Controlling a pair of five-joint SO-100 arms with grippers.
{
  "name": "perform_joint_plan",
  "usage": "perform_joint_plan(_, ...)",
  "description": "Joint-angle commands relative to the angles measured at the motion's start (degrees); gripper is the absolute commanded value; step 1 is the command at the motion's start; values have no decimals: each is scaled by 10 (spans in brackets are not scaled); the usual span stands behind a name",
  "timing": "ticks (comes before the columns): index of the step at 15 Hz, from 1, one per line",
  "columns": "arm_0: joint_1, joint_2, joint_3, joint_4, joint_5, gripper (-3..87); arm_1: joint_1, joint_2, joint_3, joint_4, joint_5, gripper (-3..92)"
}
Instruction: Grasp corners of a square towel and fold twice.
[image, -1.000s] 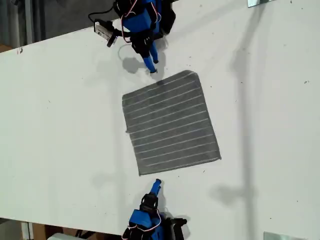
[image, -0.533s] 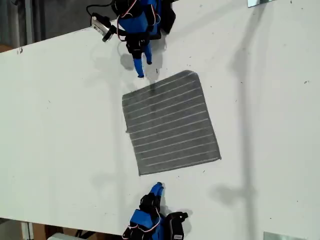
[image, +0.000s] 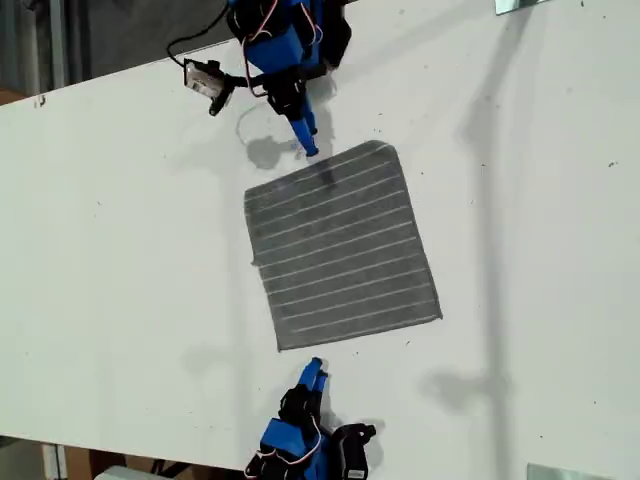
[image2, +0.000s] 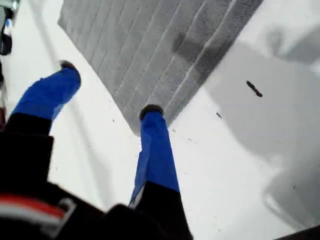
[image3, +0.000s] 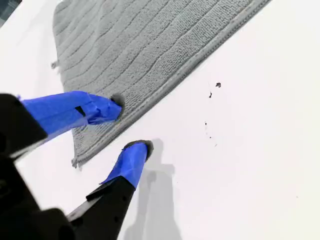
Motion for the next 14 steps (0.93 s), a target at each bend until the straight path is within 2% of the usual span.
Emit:
perform_joint_plan(1,4,-10,4,-14,1,147,-95,-375,-171,-33,-6,346)
perform_joint_plan(4,2,-16,4,-16,-6,146,-222,-400,-99,-51,124,342)
perform_joint_plan(6,-5,-11,4,-18,0,145,-267,-504,-125,-95,161,345)
perform_joint_plan(9,-1,-13,4,-18,-1,144,-214,-646,-189,-170,82,343)
perform_joint_plan(12,1,-13,4,-18,6,142,-153,-762,-258,-200,10,324)
perform_joint_plan(13,4,-13,4,-18,6,142,-141,-790,-275,-204,-1,247)
perform_joint_plan(14,13,-16,4,-17,-4,139,-133,-810,-288,-204,-4,62)
